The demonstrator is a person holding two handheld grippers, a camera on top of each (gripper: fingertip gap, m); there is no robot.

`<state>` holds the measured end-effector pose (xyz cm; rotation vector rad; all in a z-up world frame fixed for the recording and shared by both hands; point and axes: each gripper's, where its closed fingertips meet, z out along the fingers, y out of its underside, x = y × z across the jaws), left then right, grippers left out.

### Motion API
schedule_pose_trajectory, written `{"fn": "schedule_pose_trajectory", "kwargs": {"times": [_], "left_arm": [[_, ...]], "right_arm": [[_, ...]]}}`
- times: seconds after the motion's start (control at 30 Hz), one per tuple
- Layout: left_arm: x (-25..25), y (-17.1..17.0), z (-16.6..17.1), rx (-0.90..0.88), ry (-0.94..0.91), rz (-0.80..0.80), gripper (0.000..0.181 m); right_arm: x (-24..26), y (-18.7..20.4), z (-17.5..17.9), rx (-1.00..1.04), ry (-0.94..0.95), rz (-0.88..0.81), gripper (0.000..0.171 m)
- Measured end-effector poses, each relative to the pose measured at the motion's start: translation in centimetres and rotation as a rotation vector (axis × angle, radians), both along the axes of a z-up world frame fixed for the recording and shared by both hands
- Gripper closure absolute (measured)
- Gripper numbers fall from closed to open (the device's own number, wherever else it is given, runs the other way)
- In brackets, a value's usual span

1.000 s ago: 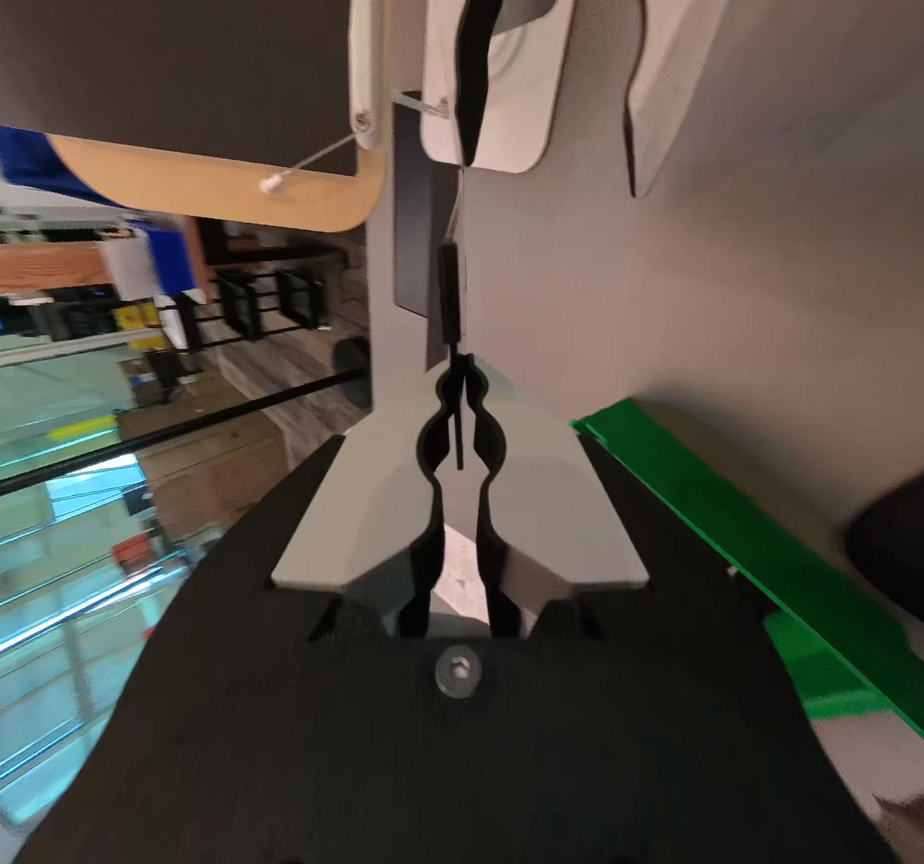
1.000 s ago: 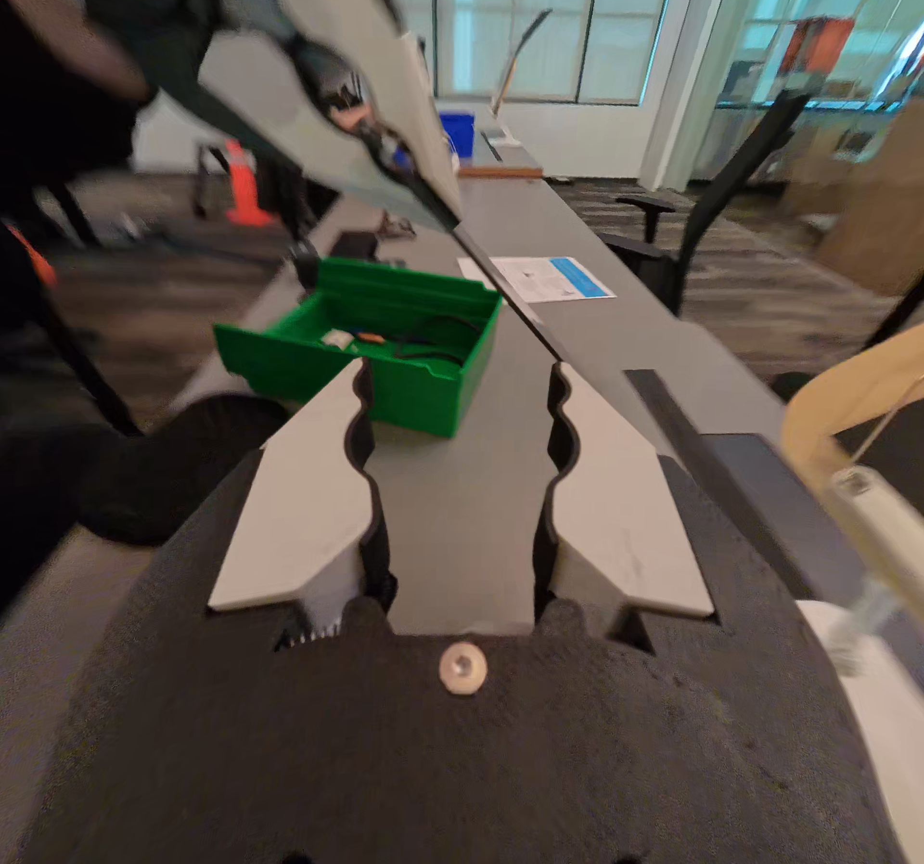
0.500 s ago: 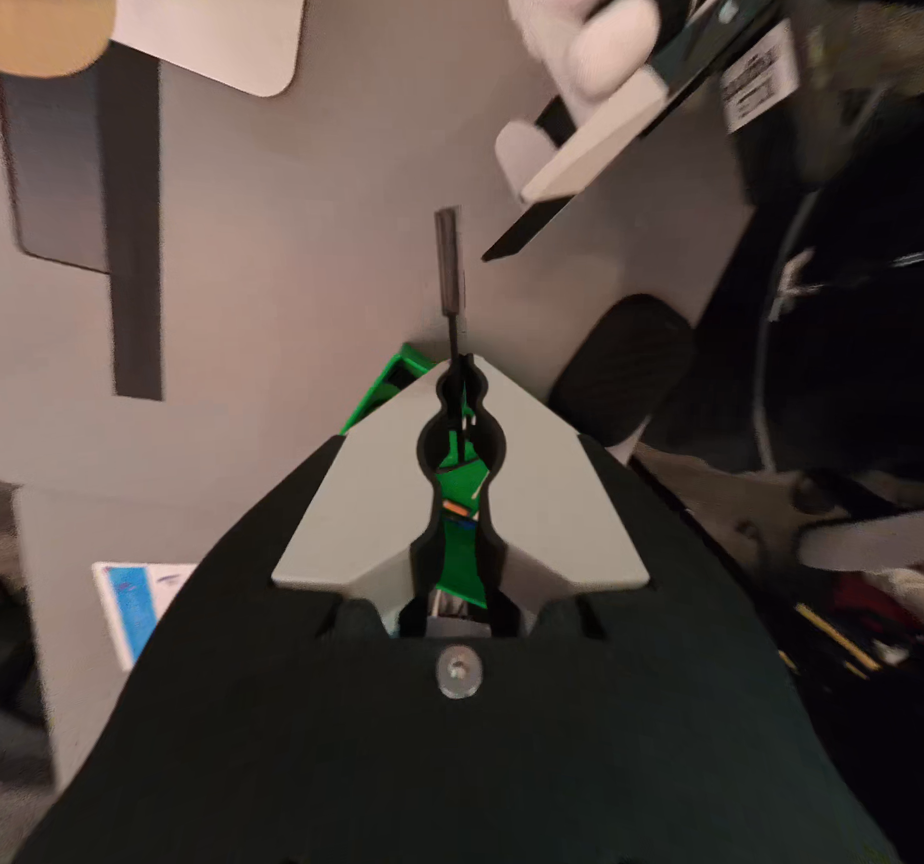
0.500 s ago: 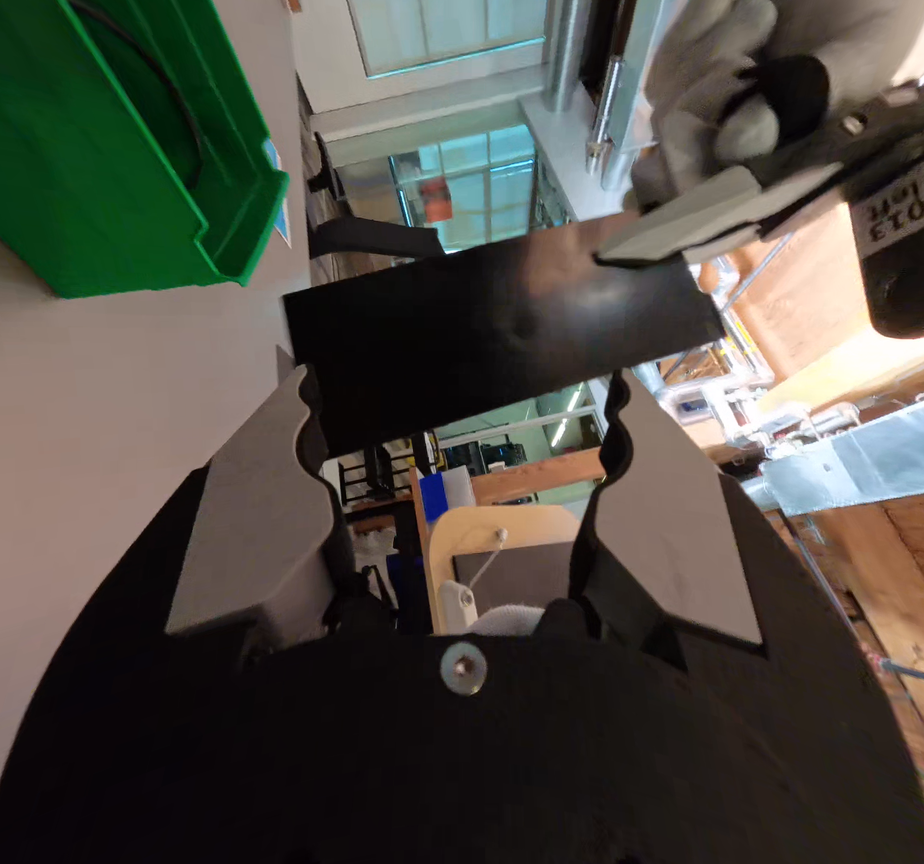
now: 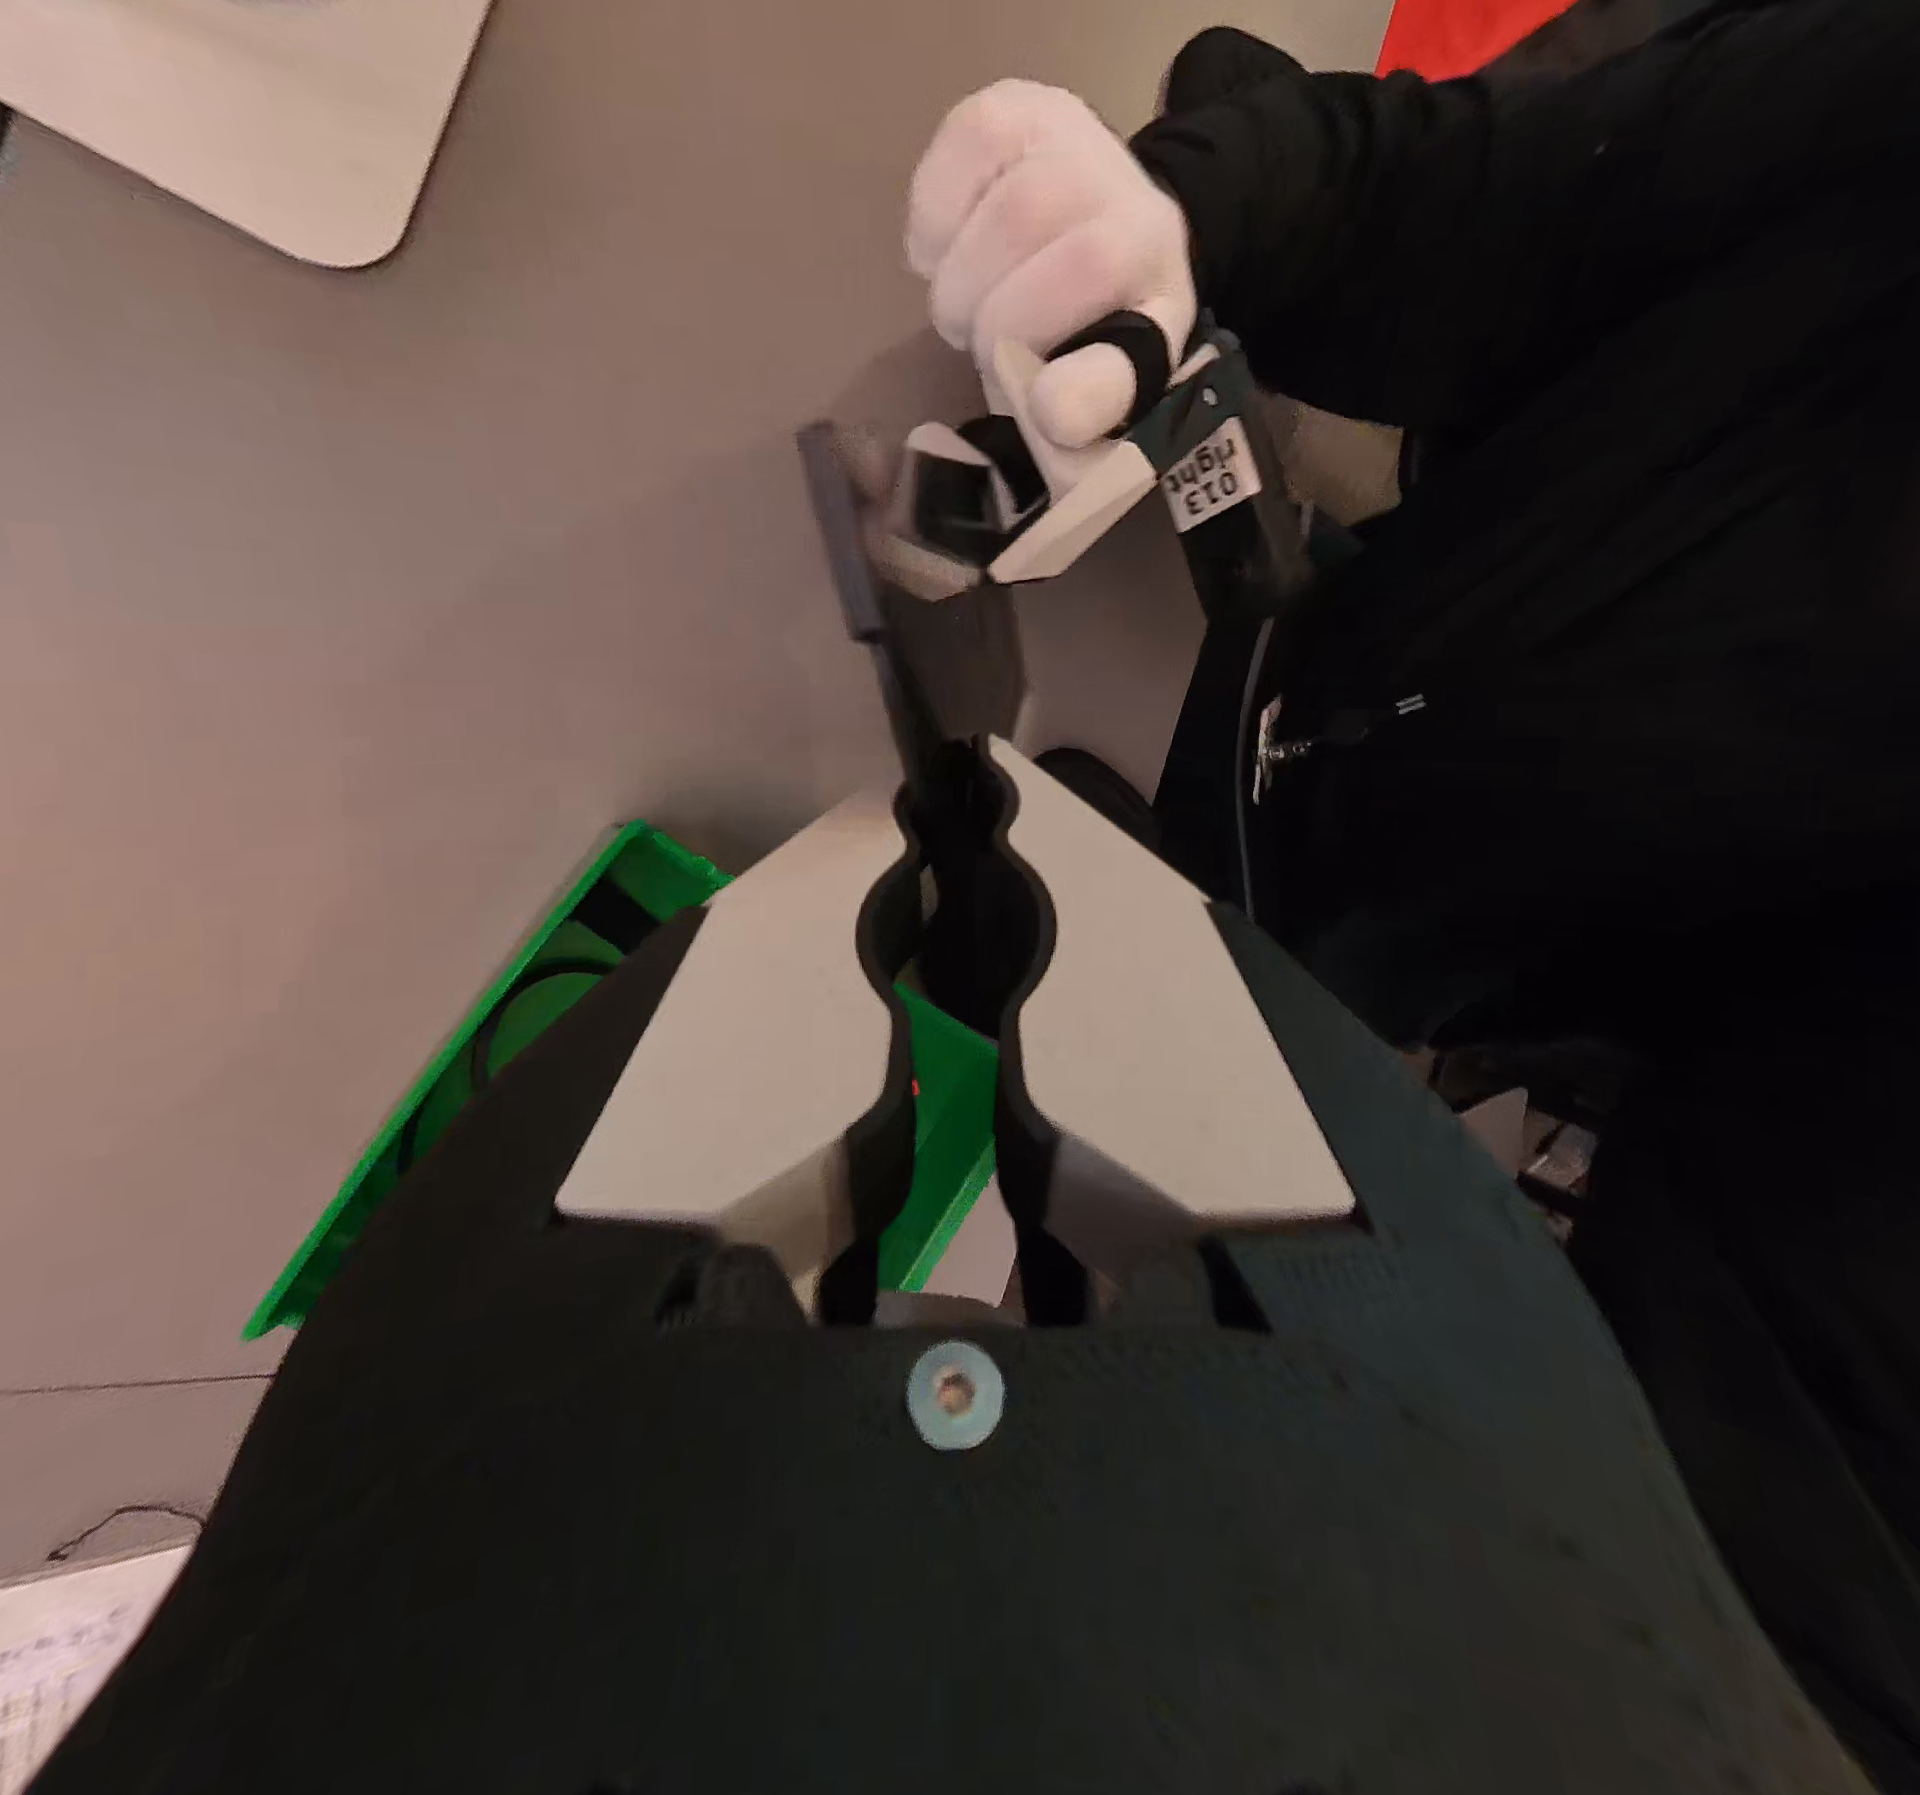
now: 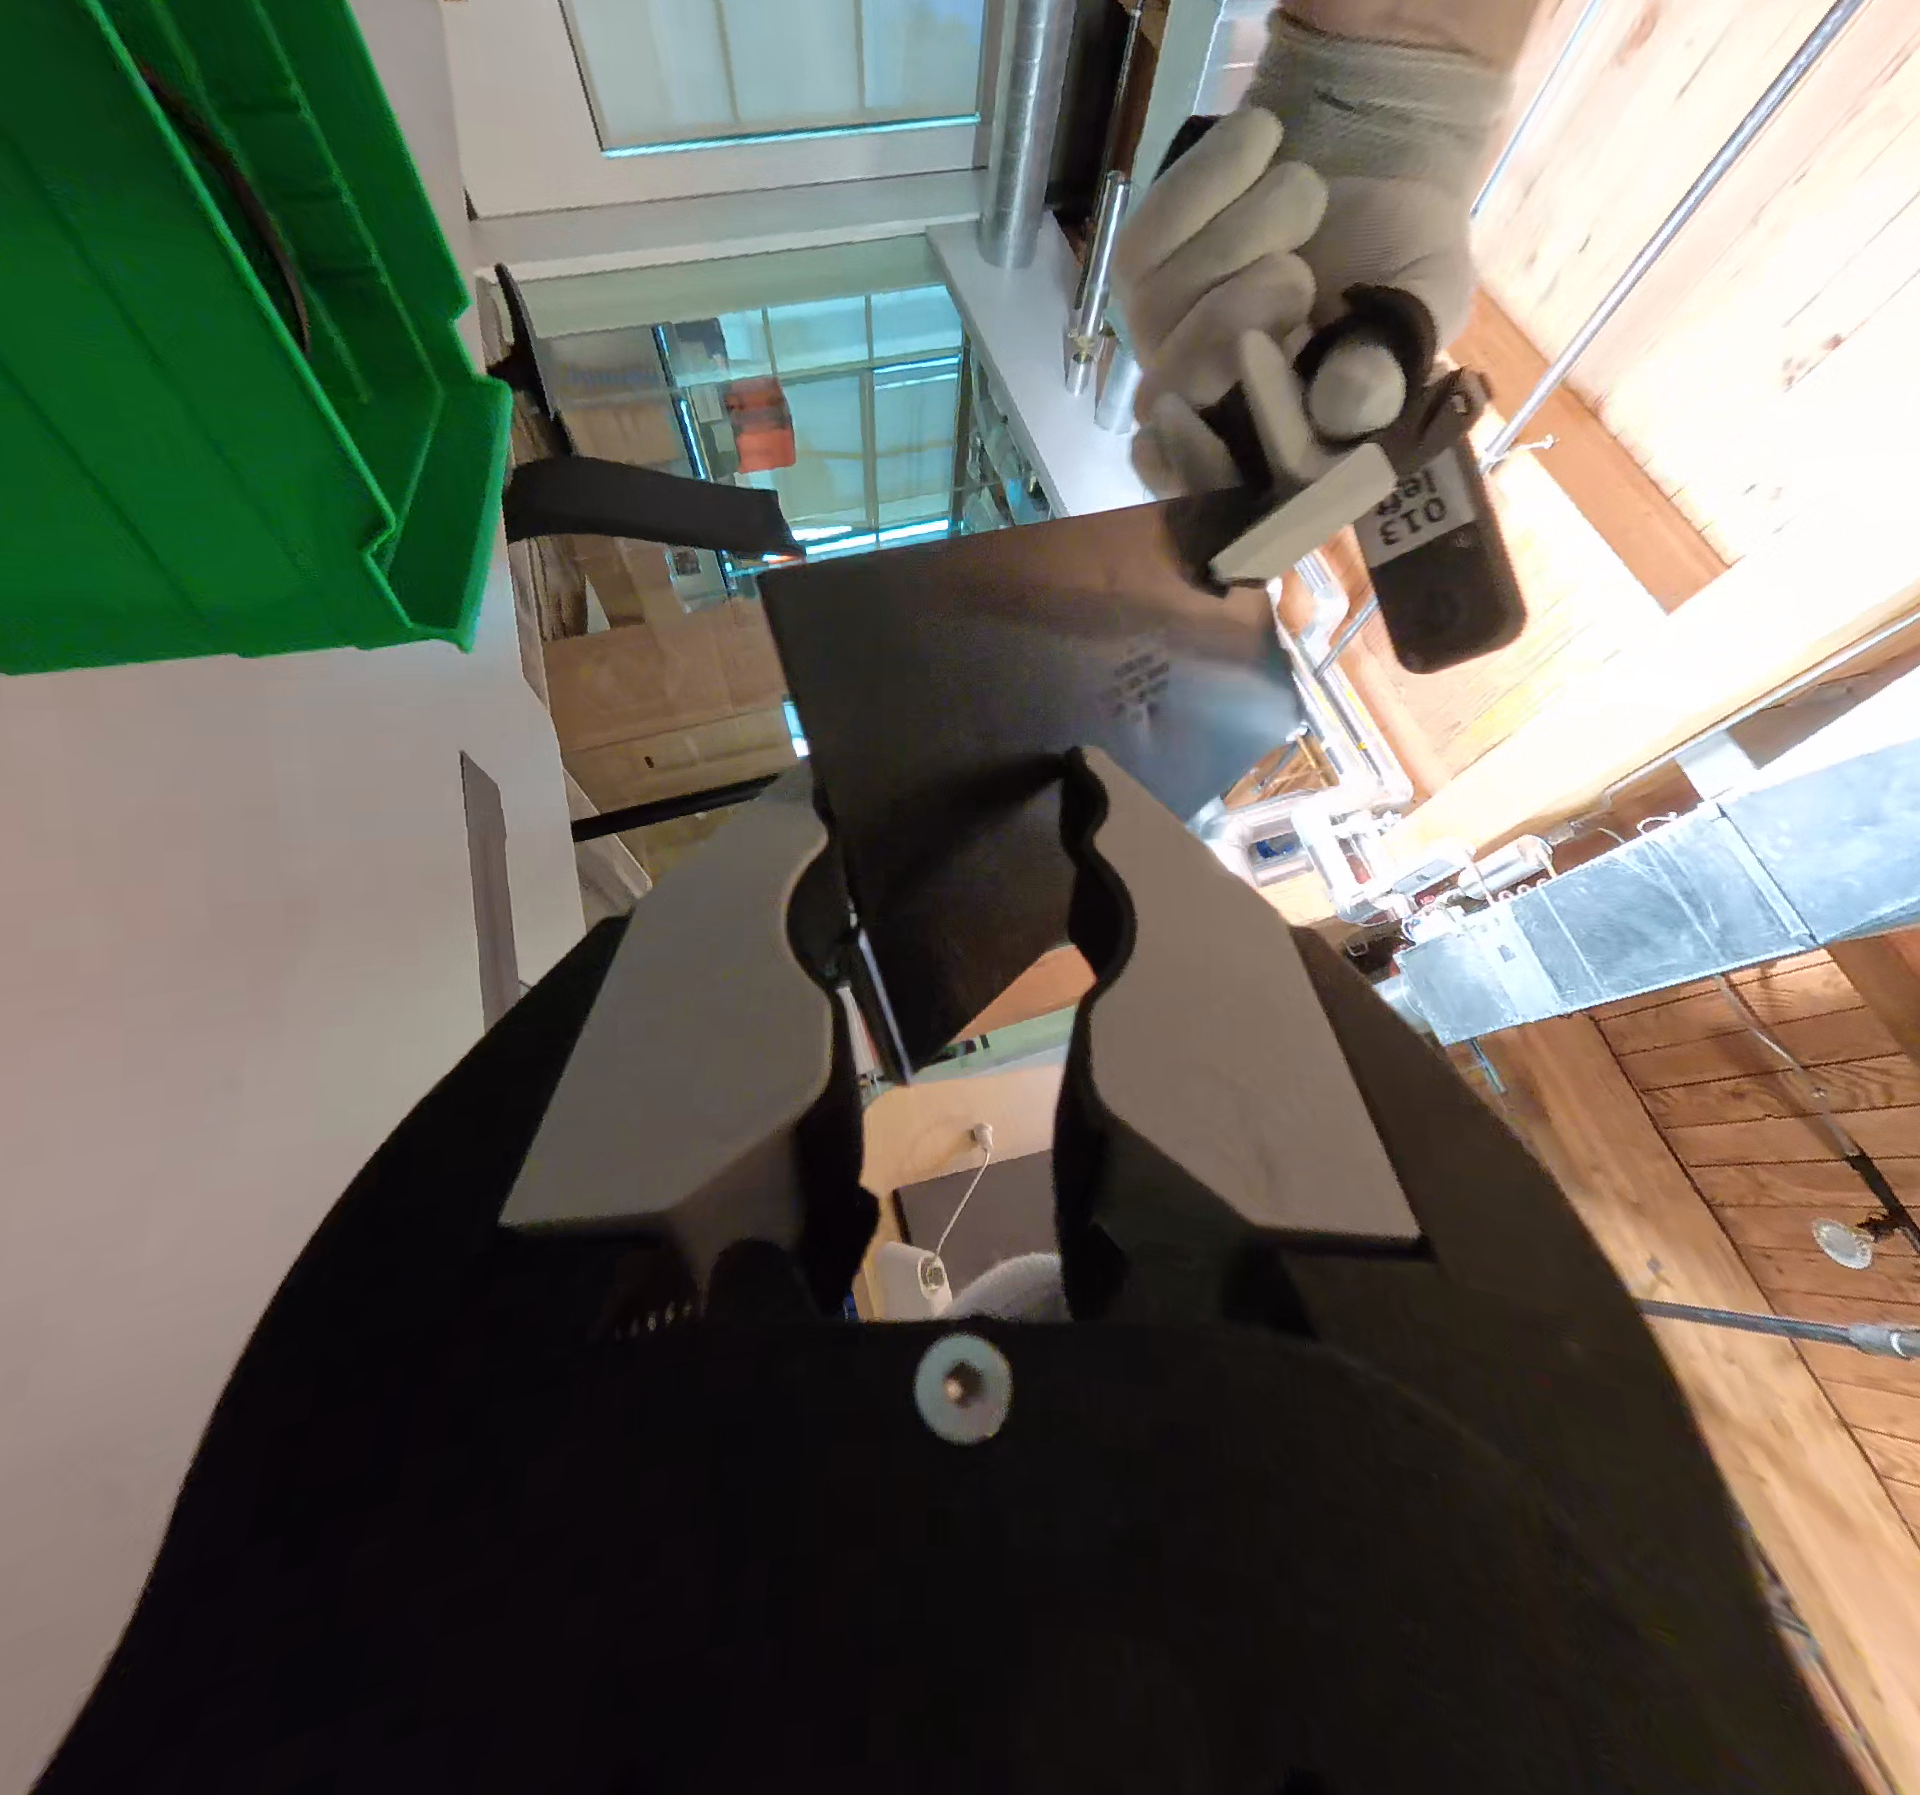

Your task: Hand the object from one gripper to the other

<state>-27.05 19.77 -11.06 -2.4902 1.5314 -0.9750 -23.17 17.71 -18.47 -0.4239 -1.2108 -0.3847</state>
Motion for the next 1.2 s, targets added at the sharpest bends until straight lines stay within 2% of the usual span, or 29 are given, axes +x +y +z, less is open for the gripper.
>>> {"fn": "schedule_pose_trajectory", "kwargs": {"times": [0.13, 0.23, 0.37, 0.47, 0.6, 0.77, 0.87, 1.03, 1.2], "left_arm": [[-1.1, 1.0, -0.7, 0.008, -0.005, 0.06, 0.168], [-1.7, 1.9, -2.1, 0.024, 0.011, 0.103, 0.152], [-1.7, 3.9, -3.1, 0.131, -0.004, 0.172, 0.131], [-2.0, 6.4, -3.3, 0.319, 0.026, 0.233, 0.119], [-2.2, 8.5, -2.4, 0.608, 0.098, 0.258, 0.119], [-1.5, 8.4, -1.4, 1.089, 0.326, 0.084, 0.115], [0.2, 7.2, -1.0, 1.291, 0.388, 0.014, 0.111], [1.9, 6.3, -0.7, 1.586, 0.502, -0.024, 0.101], [3.5, 5.9, -1.8, 1.754, 0.509, 0.035, 0.078]], "right_arm": [[0.5, -0.4, 1.1, -0.019, 0.033, 0.023, 0.156], [1.1, -0.7, 2.3, -0.045, 0.062, 0.035, 0.168], [2.2, 0.1, 3.3, -0.112, 0.074, 0.033, 0.171], [2.6, 1.4, 2.9, -0.16, 0.072, 0.006, 0.171], [3.0, 3.2, 2.1, -0.242, 0.06, -0.037, 0.171], [3.6, 4.8, 1.5, -0.373, 0.063, -0.062, 0.171], [4.1, 5.5, 1.6, -0.397, 0.074, -0.084, 0.171], [4.3, 6.0, 1.7, -0.667, 0.18, 0.023, 0.171], [5.1, 6.1, 3.6, -1.199, 0.489, 0.371, 0.171]]}}
